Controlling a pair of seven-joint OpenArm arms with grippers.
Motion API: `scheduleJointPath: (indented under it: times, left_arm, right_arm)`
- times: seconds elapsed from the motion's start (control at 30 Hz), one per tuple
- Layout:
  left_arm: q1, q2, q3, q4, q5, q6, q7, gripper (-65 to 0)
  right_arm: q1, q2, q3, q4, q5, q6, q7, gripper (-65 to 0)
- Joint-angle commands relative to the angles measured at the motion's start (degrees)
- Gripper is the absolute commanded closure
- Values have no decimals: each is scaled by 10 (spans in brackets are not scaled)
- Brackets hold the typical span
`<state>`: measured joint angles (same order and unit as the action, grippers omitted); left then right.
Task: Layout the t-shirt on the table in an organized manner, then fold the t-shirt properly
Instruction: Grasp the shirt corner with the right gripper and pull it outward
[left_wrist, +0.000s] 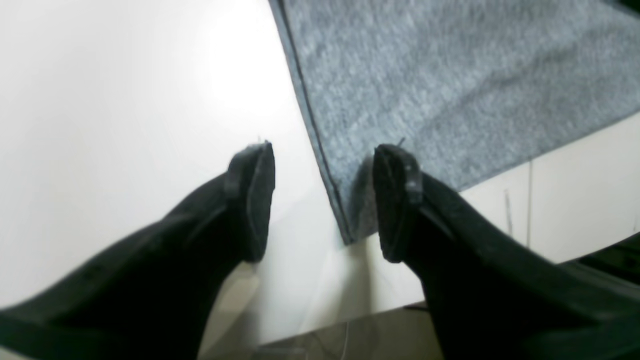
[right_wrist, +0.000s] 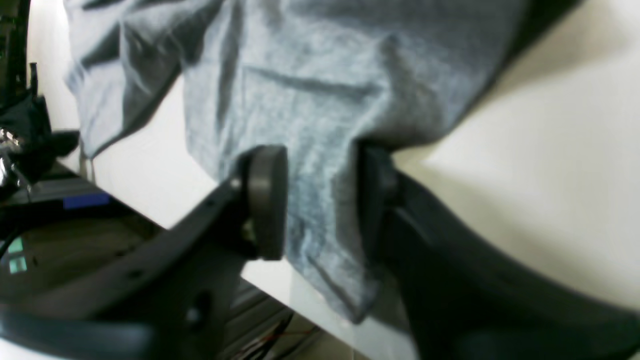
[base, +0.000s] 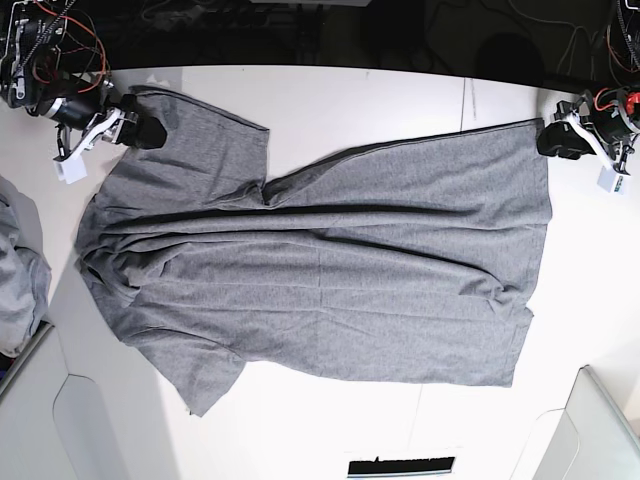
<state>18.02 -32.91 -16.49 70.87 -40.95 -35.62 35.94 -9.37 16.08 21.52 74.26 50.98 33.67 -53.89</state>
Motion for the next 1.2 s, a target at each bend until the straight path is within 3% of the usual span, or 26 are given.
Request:
scheduleJointPath:
  times: [0.0, 0.2, 0.33, 0.4, 0.67, 1.13, 1.17]
  left_arm:
    - [0, 0, 1, 2, 26, 7, 16, -348]
    - [1, 16, 1, 2, 39, -16, 16, -337]
    - [1, 16, 1, 2, 44, -24, 15, -208]
    - [1, 16, 1, 2, 48, -32, 16, -162]
    - [1, 0, 1, 2, 52, -32, 4, -161]
    - [-7, -23, 1, 2, 52, -28, -4, -162]
    - [-7, -23, 1, 2, 52, -28, -4, -162]
  right_arm:
    - [1, 2, -6, 6, -4, 2, -6, -182]
    - [2, 2, -18, 6, -6, 2, -5, -96]
    - [1, 2, -18, 6, -6, 2, -6, 0]
    - [1, 2, -18, 6, -6, 2, -9, 0]
    - [-9, 2, -18, 7, 50, 13, -85, 0]
    - [-111, 2, -18, 115, 57, 21, -89, 0]
    - [-112, 2, -18, 125, 54, 21, -88, -55]
